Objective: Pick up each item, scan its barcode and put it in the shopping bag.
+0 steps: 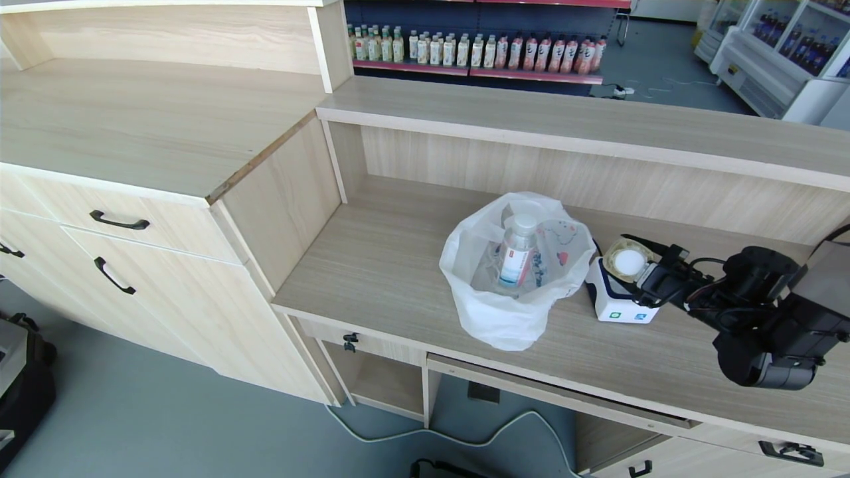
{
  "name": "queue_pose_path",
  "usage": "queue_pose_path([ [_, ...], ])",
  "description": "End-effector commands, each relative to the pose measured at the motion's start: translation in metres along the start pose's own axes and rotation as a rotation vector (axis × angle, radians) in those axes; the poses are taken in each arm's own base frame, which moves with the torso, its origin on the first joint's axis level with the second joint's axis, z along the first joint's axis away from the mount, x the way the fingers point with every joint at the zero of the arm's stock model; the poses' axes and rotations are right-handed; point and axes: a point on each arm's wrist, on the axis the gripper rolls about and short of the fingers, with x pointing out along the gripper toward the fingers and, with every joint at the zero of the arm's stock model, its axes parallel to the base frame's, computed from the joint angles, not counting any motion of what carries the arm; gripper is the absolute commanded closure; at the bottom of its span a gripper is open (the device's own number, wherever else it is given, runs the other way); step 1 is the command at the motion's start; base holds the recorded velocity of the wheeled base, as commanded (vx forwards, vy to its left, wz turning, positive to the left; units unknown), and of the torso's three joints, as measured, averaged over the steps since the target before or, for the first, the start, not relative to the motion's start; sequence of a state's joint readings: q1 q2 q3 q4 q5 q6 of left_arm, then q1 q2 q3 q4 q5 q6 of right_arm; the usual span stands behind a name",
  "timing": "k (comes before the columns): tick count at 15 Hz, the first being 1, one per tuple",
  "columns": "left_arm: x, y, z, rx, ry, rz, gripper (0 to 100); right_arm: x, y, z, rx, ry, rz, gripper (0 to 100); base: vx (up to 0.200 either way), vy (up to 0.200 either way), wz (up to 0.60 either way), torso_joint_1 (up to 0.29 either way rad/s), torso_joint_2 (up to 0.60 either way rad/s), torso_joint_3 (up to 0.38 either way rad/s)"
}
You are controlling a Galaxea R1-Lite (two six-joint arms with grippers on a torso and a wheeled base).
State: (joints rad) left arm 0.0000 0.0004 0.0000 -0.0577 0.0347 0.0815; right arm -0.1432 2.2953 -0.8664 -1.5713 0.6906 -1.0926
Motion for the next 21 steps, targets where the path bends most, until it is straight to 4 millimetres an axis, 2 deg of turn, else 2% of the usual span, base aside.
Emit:
queue_pose_path([
  [1,0.0,0.0,0.0,0.0,-0.001,0.001,0,0.0,0.003,-0.001,0.006,0.003,0.006,100,0.0,0.0,0.0,0.0,0.0,0.0],
  [9,0.0,0.0,0.0,-0.002,0.001,0.001,0,0.013,0.001,0.002,-0.002,-0.031,-0.012,100,0.0,0.0,0.0,0.0,0.0,0.0],
  [11,0.0,0.0,0.0,0.0,-0.001,0.001,0,0.013,-0.015,0.021,0.031,-0.066,-0.033,100,0.0,0.0,0.0,0.0,0.0,0.0],
  [12,0.0,0.0,0.0,0.0,-0.001,0.001,0,0.009,-0.029,0.039,0.083,-0.084,-0.053,100,0.0,0.0,0.0,0.0,0.0,0.0],
  [14,0.0,0.0,0.0,0.0,-0.001,0.001,0,-0.016,-0.063,0.074,0.199,-0.062,-0.127,100,0.0,0.0,0.0,0.0,0.0,0.0],
  [15,0.0,0.0,0.0,-0.002,-0.001,0.001,0,-0.038,-0.08,0.09,0.286,-0.017,-0.169,100,0.0,0.0,0.0,0.0,0.0,0.0],
  [16,0.0,0.0,0.0,0.0,-0.001,0.001,0,-0.063,-0.093,0.101,0.37,0.056,-0.213,100,0.0,0.0,0.0,0.0,0.0,0.0],
  [17,0.0,0.0,0.0,0.0,-0.001,0.001,0,-0.072,-0.097,0.103,0.396,0.087,-0.23,100,0.0,0.0,0.0,0.0,0.0,0.0],
  [18,0.0,0.0,0.0,-0.002,-0.001,0.001,0,-0.106,-0.113,0.11,0.494,0.226,-0.286,100,0.0,0.0,0.0,0.0,0.0,0.0],
  [20,0.0,0.0,0.0,-0.002,-0.001,0.001,0,-0.15,-0.119,0.118,0.631,0.422,-0.393,100,0.0,0.0,0.0,0.0,0.0,0.0],
  [21,0.0,0.0,0.0,0.0,-0.001,0.001,0,-0.164,-0.117,0.124,0.722,0.481,-0.444,100,0.0,0.0,0.0,0.0,0.0,0.0],
])
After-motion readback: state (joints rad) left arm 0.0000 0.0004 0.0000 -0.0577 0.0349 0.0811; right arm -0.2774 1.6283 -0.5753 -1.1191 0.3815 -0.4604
